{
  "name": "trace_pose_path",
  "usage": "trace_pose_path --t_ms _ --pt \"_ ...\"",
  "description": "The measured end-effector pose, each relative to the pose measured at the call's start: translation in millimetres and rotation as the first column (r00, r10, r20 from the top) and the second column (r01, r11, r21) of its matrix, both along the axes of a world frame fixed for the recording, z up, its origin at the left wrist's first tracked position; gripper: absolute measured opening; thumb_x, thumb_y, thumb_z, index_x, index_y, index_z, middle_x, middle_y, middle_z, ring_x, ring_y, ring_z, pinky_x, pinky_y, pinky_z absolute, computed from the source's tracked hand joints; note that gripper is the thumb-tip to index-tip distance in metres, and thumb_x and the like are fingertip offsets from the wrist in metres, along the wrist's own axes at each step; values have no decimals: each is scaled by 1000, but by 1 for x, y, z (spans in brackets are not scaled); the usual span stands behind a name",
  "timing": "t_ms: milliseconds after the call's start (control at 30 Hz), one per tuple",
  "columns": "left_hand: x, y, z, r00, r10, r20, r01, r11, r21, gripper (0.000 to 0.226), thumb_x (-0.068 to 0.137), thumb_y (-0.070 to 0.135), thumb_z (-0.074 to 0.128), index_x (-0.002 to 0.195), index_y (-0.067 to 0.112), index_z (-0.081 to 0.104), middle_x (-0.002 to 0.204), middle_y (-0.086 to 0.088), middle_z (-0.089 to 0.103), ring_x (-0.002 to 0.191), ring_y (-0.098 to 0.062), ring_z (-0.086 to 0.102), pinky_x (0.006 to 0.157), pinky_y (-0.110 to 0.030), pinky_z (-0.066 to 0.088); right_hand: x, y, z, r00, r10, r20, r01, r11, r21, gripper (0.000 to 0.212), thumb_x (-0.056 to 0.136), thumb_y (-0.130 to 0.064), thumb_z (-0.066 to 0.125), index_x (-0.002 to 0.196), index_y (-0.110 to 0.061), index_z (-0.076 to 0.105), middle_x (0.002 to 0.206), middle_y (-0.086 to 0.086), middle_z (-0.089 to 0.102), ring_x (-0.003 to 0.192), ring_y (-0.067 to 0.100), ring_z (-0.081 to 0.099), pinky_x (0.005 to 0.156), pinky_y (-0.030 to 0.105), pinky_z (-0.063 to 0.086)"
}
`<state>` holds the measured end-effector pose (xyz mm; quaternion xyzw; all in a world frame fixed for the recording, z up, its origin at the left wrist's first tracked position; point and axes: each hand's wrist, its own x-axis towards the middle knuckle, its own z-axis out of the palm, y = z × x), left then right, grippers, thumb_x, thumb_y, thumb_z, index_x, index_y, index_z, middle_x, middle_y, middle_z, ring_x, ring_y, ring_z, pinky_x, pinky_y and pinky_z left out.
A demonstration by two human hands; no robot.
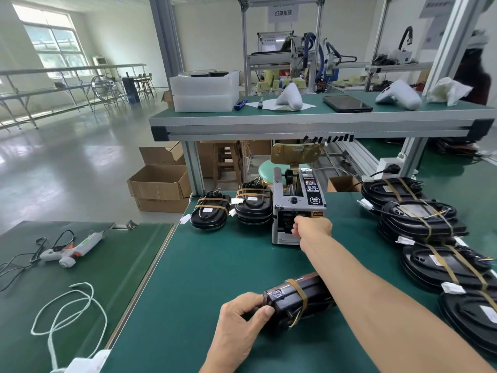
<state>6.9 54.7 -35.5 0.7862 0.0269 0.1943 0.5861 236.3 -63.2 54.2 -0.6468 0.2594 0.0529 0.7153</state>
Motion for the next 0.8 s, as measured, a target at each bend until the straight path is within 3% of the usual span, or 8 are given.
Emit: trace_pose_path --t_ms 133,267,333,400,500,600,700,800 --pt "0 0 0 1000 -1 -3 1 1000 5 35 87 54 75 99 23 85 98 -7 80 94 -29 73 89 -48 56 2 4 2 998 -30 -46 32 999 43 20 82 8 74 99 4 63 74 12 65 53 20 59 45 25 50" --pt "-1 0 1 1000 3 1 -3 1000 -2 36 87 55 74 100 24 85 99 -6 80 95 -28 74 89 -48 57 1 6 -1 996 -71 -56 74 995 64 20 82 3 77 86 -2 58 67 10 65 47 18 61 38 23 47" --pt "-1 0 1 1000 3 3 -3 1000 -2 37 87 56 74 100 23 85 98 -7 80 94 -28 73 88 -48 56 1 5 -1 996 -69 -47 72 995 63 21 82 4 76 87 -1 56 71 11 66 47 19 61 36 21 45" --pt "-1 -1 2 1000 3 2 -3 1000 -6 38 87 57 74 100 22 85 98 -8 80 94 -29 73 88 -50 56 0 0 0 998 -44 -47 45 999 21 19 82 3 75 94 1 60 69 11 67 48 20 62 44 24 52" --pt "-1 0 2 1000 -2 6 2 1000 -18 37 87 55 74 101 22 85 98 -9 80 94 -30 73 88 -50 56 -10 -14 6 992 121 -42 -122 992 -31 10 81 0 74 88 -2 67 63 7 68 43 16 63 54 26 59" --pt "-2 0 2 1000 -8 5 8 1000 -25 38 86 53 73 100 19 85 97 -11 79 93 -32 72 88 -50 56 -29 -41 18 947 314 71 -305 945 -120 8 85 -10 73 78 -11 68 65 0 71 46 9 66 51 20 43" --pt "-1 -1 2 1000 -16 -2 16 1000 -22 37 87 52 74 100 19 85 97 -9 79 94 -32 72 88 -47 55 -55 -85 27 890 390 235 -339 912 -231 13 88 -15 72 75 -11 72 73 6 75 61 9 70 63 23 47" --pt "0 1 -2 1000 -22 -19 21 1000 -23 24 89 38 75 100 19 85 96 -7 80 93 -33 72 87 -46 55 -88 -126 25 859 433 272 -349 886 -306 14 87 -16 75 76 -8 75 85 17 75 77 17 63 76 34 46"
